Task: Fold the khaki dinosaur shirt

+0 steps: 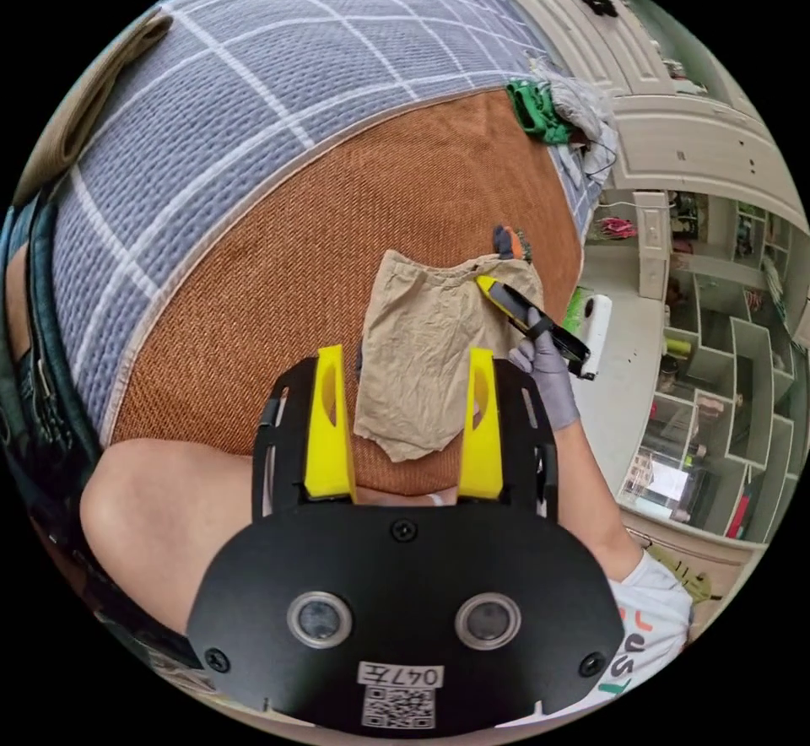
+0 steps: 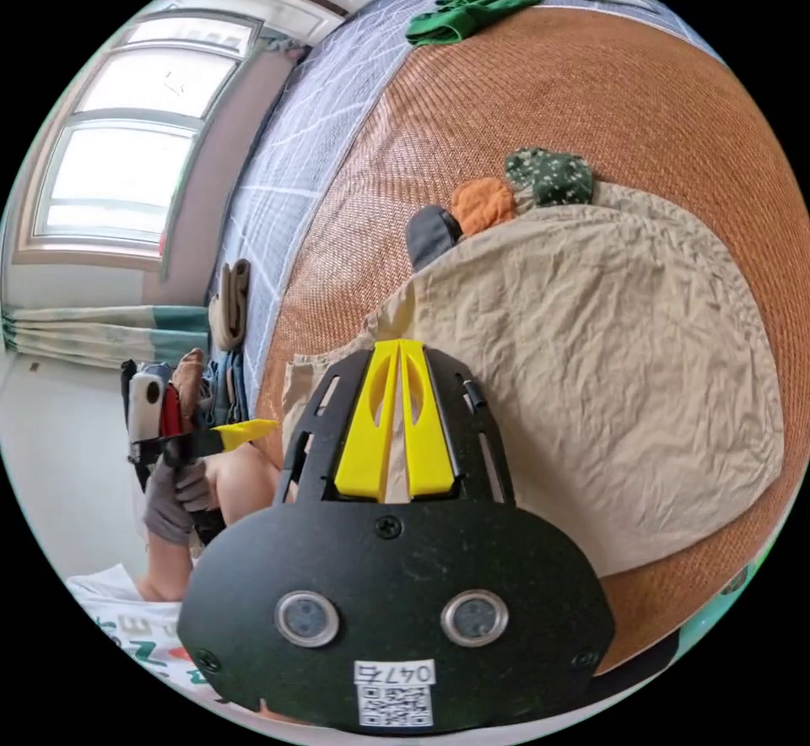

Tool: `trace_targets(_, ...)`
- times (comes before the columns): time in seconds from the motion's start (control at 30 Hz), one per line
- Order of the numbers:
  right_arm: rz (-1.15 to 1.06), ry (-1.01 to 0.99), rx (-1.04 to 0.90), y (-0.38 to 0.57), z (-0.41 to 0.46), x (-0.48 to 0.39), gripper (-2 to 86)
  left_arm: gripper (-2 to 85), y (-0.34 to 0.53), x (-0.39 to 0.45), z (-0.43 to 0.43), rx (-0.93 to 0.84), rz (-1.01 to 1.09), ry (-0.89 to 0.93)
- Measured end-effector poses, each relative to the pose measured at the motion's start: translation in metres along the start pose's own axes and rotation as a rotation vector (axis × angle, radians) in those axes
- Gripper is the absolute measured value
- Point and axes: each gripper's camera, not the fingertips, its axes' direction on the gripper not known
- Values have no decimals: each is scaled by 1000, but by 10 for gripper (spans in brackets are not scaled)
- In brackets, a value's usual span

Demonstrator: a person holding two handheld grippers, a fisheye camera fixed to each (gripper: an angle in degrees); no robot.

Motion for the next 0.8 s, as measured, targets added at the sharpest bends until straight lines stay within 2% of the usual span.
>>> trace_targets(0.13,-91,-89,57,60,-67,-19,-12,173,12,-6,33,-23,-12,-25)
trace_targets(0.33,-51,73,-47,121,-86,-21,-12,120,27,-5,50,-26,0,-17)
trace_targets(0.43,-21,53,-32,124,-103,-38,-12,52,32,-5,64,-53,16,23)
trace_targets(0.53,-136,111,-26,126,-122,-81,-12,15,42,-3,62,-29,38,50)
trace_targets(0.63,-167,180,-164,125,-107,-103,-12,0,52,-6,61,-23,52,118)
trace_targets(0.7,-191,189,-149,127,-112,-120,-11,-4,58,-10,58,-16,48,184)
trace_targets(0.8,-494,154,-42,143,-133,-195,0,-6,67,-12,56,-14,50,210)
